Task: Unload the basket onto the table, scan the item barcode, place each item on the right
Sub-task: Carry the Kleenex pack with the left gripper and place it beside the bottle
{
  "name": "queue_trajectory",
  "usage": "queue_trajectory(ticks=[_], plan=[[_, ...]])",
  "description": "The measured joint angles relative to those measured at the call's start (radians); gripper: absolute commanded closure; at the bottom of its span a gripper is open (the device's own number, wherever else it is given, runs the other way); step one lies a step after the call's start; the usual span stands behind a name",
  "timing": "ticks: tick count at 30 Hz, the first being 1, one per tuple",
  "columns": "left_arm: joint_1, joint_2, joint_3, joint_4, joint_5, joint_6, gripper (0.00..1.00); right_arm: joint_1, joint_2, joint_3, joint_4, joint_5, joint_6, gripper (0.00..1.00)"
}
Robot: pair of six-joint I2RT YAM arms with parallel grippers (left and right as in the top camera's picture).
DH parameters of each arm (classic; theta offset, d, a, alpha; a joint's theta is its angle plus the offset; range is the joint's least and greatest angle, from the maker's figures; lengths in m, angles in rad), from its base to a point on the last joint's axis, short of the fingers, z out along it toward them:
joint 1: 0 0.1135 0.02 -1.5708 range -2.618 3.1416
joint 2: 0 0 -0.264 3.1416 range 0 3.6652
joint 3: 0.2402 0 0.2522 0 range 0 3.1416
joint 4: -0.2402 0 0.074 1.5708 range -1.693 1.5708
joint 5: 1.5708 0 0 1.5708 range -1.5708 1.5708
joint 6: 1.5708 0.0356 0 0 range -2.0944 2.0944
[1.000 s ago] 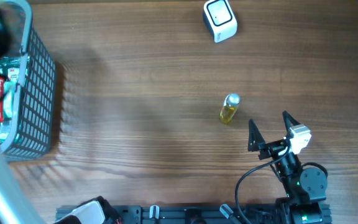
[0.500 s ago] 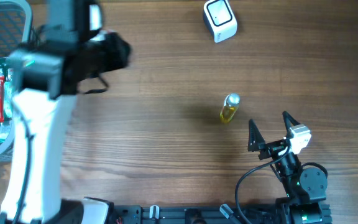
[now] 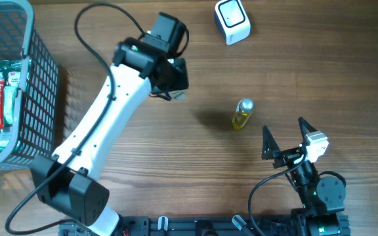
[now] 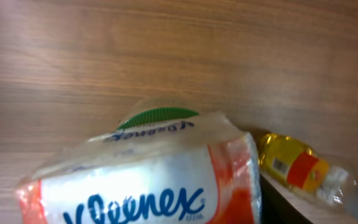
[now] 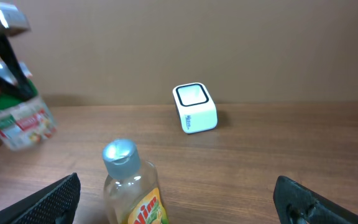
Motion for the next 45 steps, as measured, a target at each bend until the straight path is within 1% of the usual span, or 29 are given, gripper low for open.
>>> queue_trajectory(ticks=[2, 5, 11, 17, 21, 26, 32, 39, 45], plan=[[-0.019, 0.000, -0.066, 0.063, -0.004, -0.034, 0.54, 0.000, 0.000, 0.000, 0.000, 0.000, 0.000, 0.00], [-0.044, 0.000, -0.139, 0.128, -0.005, -0.090, 0.53, 0.000, 0.000, 0.000, 0.000, 0.000, 0.000, 0.00], [-0.095, 0.000, -0.270, 0.277, -0.012, -0.239, 0.54, 0.000, 0.000, 0.000, 0.000, 0.000, 0.000, 0.00], [-0.176, 0.000, -0.357, 0.311, -0.124, -0.414, 0.54, 0.000, 0.000, 0.000, 0.000, 0.000, 0.000, 0.00], [-0.240, 0.000, -0.367, 0.332, -0.185, -0.471, 0.54, 0.000, 0.000, 0.000, 0.000, 0.000, 0.000, 0.00], [-0.293, 0.000, -0.367, 0.341, -0.223, -0.558, 0.54, 0.000, 0.000, 0.000, 0.000, 0.000, 0.000, 0.00], [-0.303, 0.000, -0.379, 0.373, -0.240, -0.613, 0.55, 0.000, 0.000, 0.000, 0.000, 0.000, 0.000, 0.00], [-0.303, 0.000, -0.400, 0.376, -0.243, -0.624, 0.55, 0.000, 0.000, 0.000, 0.000, 0.000, 0.000, 0.00], [-0.303, 0.020, -0.400, 0.417, -0.243, -0.627, 0.55, 0.000, 0.000, 0.000, 0.000, 0.000, 0.000, 0.00]])
